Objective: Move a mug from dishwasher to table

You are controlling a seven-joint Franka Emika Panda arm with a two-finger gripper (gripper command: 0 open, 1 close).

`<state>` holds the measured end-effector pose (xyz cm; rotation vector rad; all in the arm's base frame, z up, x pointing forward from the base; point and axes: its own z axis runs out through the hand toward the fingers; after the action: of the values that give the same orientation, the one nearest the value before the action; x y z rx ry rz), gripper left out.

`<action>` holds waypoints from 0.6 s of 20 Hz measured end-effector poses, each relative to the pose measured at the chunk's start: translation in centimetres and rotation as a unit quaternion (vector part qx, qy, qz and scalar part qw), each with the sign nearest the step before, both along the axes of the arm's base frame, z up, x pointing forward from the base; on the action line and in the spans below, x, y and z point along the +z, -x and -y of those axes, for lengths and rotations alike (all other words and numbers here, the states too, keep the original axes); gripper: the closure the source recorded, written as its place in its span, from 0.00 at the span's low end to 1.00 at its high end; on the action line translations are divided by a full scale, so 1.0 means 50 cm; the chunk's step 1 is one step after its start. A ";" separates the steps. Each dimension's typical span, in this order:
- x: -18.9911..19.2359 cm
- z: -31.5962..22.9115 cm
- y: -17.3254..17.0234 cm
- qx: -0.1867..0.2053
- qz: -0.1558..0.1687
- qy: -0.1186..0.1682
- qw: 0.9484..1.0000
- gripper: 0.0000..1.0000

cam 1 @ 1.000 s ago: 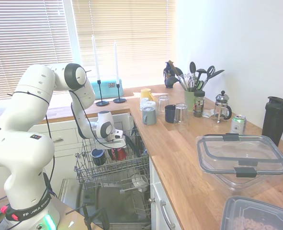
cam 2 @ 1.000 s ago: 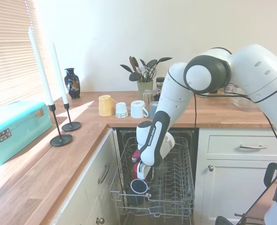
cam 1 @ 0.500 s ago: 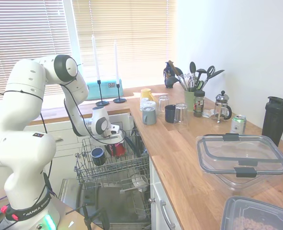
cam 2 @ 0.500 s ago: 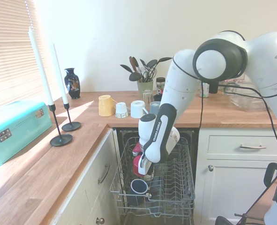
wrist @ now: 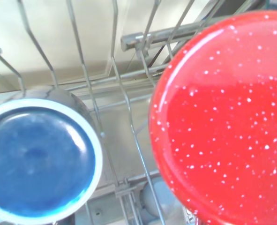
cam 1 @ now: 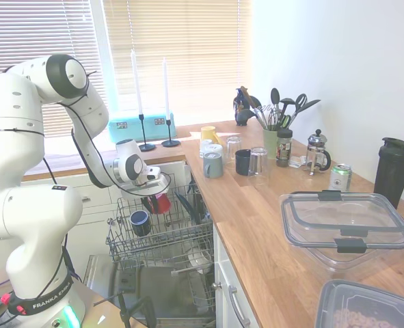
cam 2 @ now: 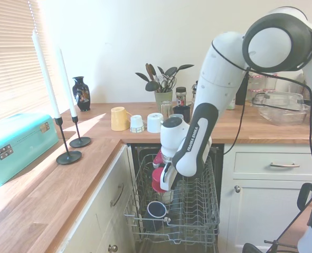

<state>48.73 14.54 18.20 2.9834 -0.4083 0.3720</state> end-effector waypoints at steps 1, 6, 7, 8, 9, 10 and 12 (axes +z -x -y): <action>0.012 0.000 0.004 0.000 0.003 -0.001 1.000 1.00; 0.095 0.009 0.014 -0.005 0.018 -0.007 1.000 1.00; 0.116 0.013 0.017 -0.007 0.022 -0.010 1.000 1.00; 0.137 0.016 0.019 -0.009 0.026 -0.012 1.000 1.00; 0.161 0.022 0.021 -0.011 0.030 -0.015 0.999 1.00; 0.184 0.029 0.021 -0.015 0.035 -0.018 0.999 1.00; 0.226 0.051 0.024 -0.023 0.041 -0.022 0.999 1.00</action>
<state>47.51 11.97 29.48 3.0031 -0.4984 0.4885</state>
